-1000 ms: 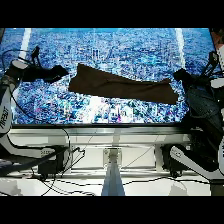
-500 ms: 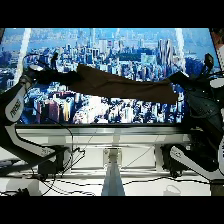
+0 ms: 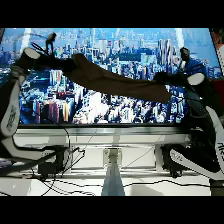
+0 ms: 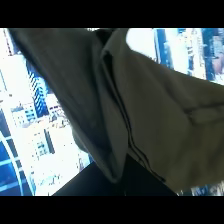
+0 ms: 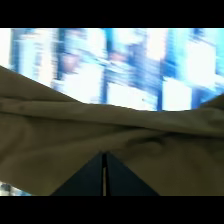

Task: Fold the clothes and pants, and hang the long-sleeved shirts on hangers.

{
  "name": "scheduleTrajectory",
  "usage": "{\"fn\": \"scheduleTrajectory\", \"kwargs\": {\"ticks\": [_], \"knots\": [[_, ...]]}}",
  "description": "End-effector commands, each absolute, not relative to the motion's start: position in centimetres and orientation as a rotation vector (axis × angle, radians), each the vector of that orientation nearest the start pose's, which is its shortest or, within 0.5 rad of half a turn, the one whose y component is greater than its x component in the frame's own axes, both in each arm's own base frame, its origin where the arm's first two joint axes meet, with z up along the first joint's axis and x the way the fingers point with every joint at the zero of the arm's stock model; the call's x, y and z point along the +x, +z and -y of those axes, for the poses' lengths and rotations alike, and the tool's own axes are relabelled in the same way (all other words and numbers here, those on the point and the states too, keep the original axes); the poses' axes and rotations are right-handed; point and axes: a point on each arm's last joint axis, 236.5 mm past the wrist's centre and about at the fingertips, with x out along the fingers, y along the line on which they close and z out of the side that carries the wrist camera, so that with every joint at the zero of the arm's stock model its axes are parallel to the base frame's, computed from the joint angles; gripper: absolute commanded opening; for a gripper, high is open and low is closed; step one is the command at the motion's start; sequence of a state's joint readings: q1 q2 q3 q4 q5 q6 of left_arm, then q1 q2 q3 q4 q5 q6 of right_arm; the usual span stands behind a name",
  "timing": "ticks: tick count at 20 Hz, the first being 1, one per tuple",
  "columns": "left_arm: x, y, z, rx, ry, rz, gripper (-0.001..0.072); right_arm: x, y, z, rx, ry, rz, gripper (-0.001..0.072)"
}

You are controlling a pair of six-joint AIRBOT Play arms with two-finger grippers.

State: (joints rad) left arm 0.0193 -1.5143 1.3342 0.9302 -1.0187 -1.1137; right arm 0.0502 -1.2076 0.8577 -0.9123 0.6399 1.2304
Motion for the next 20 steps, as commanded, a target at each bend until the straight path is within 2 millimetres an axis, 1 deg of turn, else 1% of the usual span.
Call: {"fn": "scheduleTrajectory", "kwargs": {"ticks": [1, 2, 3, 5, 6, 7, 8, 9, 10, 11, 12, 13, 14, 15, 16, 17, 18, 19, 20], "knots": [[41.4, 9.3, 10.1, -0.116, -0.510, -1.066, 0.0017, 42.9, -0.5, -19.6, 0.311, 0.426, -0.926, 0.0012], [39.7, 11.4, 10.3, -0.096, -0.531, -1.052, 0.0016, 43.1, -1.1, -22.7, 0.313, 0.465, -0.951, 0.0012], [38.4, 13.3, 10.5, -0.080, -0.544, -1.021, 0.0016, 43.1, -1.7, -26.2, 0.308, 0.512, -0.976, 0.0012], [37.1, 16.8, 11.2, -0.078, -0.564, -0.933, 0.0017, 42.4, -3.0, -33.4, 0.295, 0.608, -1.017, 0.0012], [36.5, 18.4, 11.9, -0.093, -0.585, -0.888, 0.0017, 41.6, -3.5, -37.1, 0.297, 0.656, -1.034, 0.0012], [36.1, 19.5, 12.4, -0.105, -0.602, -0.856, 0.0017, 40.7, -3.8, -40.4, 0.305, 0.698, -1.048, 0.0012], [35.7, 20.3, 12.8, -0.117, -0.619, -0.837, 0.0017, 39.6, -3.9, -43.7, 0.314, 0.745, -1.058, 0.0012], [35.7, 20.5, 13.1, -0.127, -0.629, -0.832, 0.0017, 38.4, -3.8, -46.4, 0.333, 0.783, -1.067, 0.0012], [35.8, 20.3, 13.1, -0.129, -0.628, -0.838, 0.0017, 37.1, -3.4, -48.8, 0.349, 0.824, -1.071, 0.0011], [35.9, 19.9, 13.2, -0.131, -0.631, -0.849, 0.0017, 36.1, -2.9, -50.5, 0.351, 0.858, -1.066, 0.0011], [36.1, 19.5, 13.3, -0.135, -0.633, -0.861, 0.0016, 35.2, -2.3, -51.8, 0.339, 0.888, -1.052, 0.0012], [36.3, 19.0, 13.6, -0.136, -0.640, -0.875, 0.0017, 34.9, -1.8, -52.2, 0.318, 0.904, -1.041, 0.0012], [36.7, 18.3, 13.9, -0.140, -0.647, -0.892, 0.0016, 34.9, -1.9, -51.8, 0.259, 0.917, -1.039, 0.0012], [37.0, 17.5, 14.4, -0.141, -0.658, -0.912, 0.0016, 35.4, -2.5, -50.4, 0.158, 0.915, -1.043, 0.0012], [37.1, 16.6, 15.2, -0.144, -0.675, -0.935, 0.0017, 36.1, -3.4, -48.4, 0.057, 0.899, -1.065, 0.0012], [37.3, 15.8, 16.2, -0.150, -0.697, -0.958, 0.0016, 37.1, -4.2, -45.5, -0.037, 0.865, -1.098, 0.0011], [37.3, 15.0, 17.7, -0.167, -0.735, -0.981, 0.0017, 38.4, -5.0, -41.6, -0.129, 0.809, -1.145, 0.0011], [37.3, 14.2, 19.7, -0.193, -0.781, -1.001, 0.0017, 39.8, -5.5, -37.3, -0.203, 0.740, -1.196, 0.0011], [37.4, 13.7, 21.7, -0.225, -0.823, -1.012, 0.0017, 41.3, -5.6, -32.4, -0.260, 0.655, -1.247, 0.0011]]}}
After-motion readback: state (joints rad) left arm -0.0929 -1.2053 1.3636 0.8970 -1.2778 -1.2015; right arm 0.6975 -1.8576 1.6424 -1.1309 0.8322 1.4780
